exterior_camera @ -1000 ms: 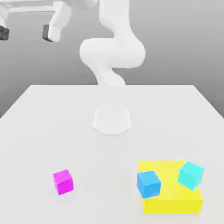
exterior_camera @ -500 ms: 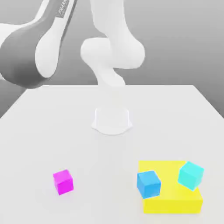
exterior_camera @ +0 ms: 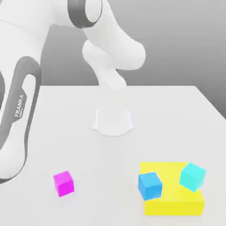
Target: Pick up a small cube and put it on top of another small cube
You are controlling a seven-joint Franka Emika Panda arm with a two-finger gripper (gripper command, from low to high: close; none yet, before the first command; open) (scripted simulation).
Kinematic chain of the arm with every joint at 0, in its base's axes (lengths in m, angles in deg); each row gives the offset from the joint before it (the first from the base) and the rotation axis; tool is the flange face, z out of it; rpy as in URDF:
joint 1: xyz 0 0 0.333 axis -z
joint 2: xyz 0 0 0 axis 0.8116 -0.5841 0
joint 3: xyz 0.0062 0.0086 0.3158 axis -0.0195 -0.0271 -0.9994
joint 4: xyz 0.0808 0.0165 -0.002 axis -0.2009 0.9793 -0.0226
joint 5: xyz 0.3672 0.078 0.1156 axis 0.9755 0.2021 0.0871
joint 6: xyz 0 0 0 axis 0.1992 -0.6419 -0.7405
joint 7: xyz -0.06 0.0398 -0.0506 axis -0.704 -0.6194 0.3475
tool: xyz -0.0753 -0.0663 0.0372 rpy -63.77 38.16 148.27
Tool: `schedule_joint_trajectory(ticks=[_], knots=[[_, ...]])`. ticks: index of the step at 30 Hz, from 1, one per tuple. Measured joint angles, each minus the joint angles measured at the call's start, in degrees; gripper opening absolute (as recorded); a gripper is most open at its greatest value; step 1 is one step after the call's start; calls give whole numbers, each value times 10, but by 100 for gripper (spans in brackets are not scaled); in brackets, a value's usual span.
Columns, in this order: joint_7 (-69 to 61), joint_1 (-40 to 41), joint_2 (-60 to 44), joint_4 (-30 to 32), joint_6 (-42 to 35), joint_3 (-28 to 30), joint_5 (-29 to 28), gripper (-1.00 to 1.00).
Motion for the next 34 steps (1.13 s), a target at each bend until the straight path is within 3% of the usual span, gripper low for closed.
schedule_joint_trajectory(ticks=[6,25,30,31,34], knots=[[6,-14,72,24,-49,6,-6,-100],[139,-290,457,398,-53,-160,-44,-100],[169,-292,409,432,26,-164,-76,-100],[173,-292,393,436,45,-164,-80,100],[173,-292,393,436,45,-164,-80,100]])
